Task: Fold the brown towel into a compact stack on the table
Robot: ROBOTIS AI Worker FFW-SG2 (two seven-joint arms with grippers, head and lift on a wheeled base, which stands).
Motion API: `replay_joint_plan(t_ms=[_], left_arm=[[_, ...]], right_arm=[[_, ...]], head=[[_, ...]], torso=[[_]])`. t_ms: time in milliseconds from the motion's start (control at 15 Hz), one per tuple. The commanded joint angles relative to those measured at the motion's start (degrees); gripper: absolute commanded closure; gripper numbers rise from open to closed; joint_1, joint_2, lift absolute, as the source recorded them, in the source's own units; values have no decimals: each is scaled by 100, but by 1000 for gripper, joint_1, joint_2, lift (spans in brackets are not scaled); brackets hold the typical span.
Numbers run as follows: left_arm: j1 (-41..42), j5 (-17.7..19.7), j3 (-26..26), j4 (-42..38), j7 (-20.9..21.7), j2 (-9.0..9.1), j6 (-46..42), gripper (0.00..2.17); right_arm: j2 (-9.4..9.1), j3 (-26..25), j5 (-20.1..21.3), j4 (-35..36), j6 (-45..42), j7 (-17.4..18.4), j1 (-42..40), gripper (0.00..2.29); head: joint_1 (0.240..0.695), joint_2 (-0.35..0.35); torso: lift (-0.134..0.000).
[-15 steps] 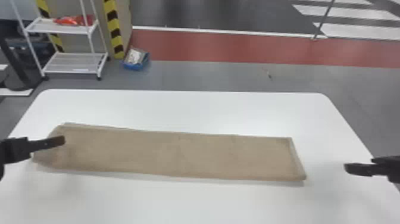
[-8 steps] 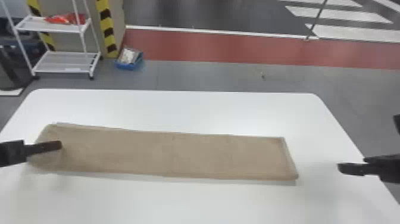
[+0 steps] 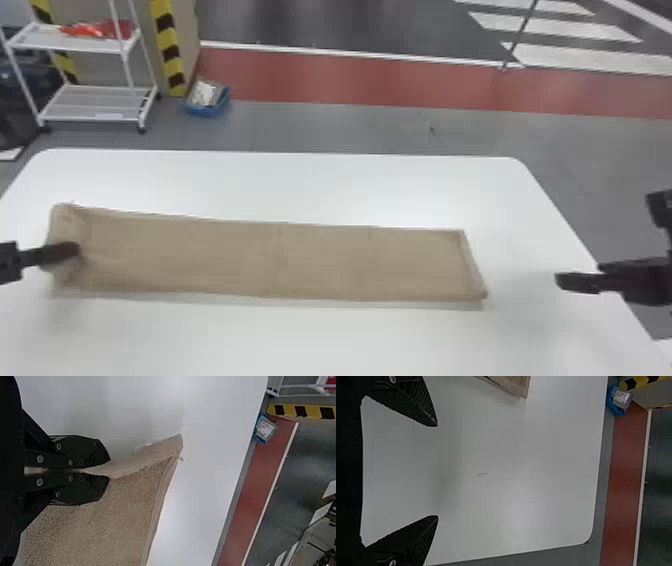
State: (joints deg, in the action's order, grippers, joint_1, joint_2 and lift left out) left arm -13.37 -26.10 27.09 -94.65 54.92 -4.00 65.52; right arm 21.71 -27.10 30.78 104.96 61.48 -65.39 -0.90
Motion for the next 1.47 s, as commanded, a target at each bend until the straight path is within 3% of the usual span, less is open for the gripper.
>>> replay_joint_plan(t_ms=[0,467,600,733,867,933,1133,1267,1400], left_arm=[[124,105,156,-387,81,-5,36,1892],[300,290,148,-2286,643,-13,2233,1895],[414,421,-98,-3015,687,48,2451,1895],[440,386,-722,-3542,511,119,2451,1895],[440,325,-1373,-3982,239,382,2451,1892],[431,237,-1760,-4140,98,415,2451,1895],[414,-229,-2955,-4395,-183,415,2451,1892],[484,-528,-3755,-4413,-332,415,2451,1892],[563,-581,-4519,-4342,-772,415,2451,1892]], right_arm=[[0,-6,-10,-11,0,8,-7,49],[-35,-33,-45,7,-88,17,-51,49],[-27,-94,-89,-20,-140,26,-60,49],[-44,-85,-107,-20,-140,17,-60,49],[-53,-94,-107,-11,-123,17,-77,49],[-44,-103,-107,-11,-123,17,-86,49],[-35,-226,-160,51,-123,-9,-130,49],[-18,-279,-195,51,-158,-9,-174,49],[-18,-340,-265,51,-211,-9,-192,49]], head=[[695,-158],[695,-164],[695,-177],[695,-208],[695,-237],[695,-276],[695,-341],[695,-350],[695,-350]], torso=[[-124],[-124],[-124],[-124],[-124],[-124],[-124],[-124],[-124]])
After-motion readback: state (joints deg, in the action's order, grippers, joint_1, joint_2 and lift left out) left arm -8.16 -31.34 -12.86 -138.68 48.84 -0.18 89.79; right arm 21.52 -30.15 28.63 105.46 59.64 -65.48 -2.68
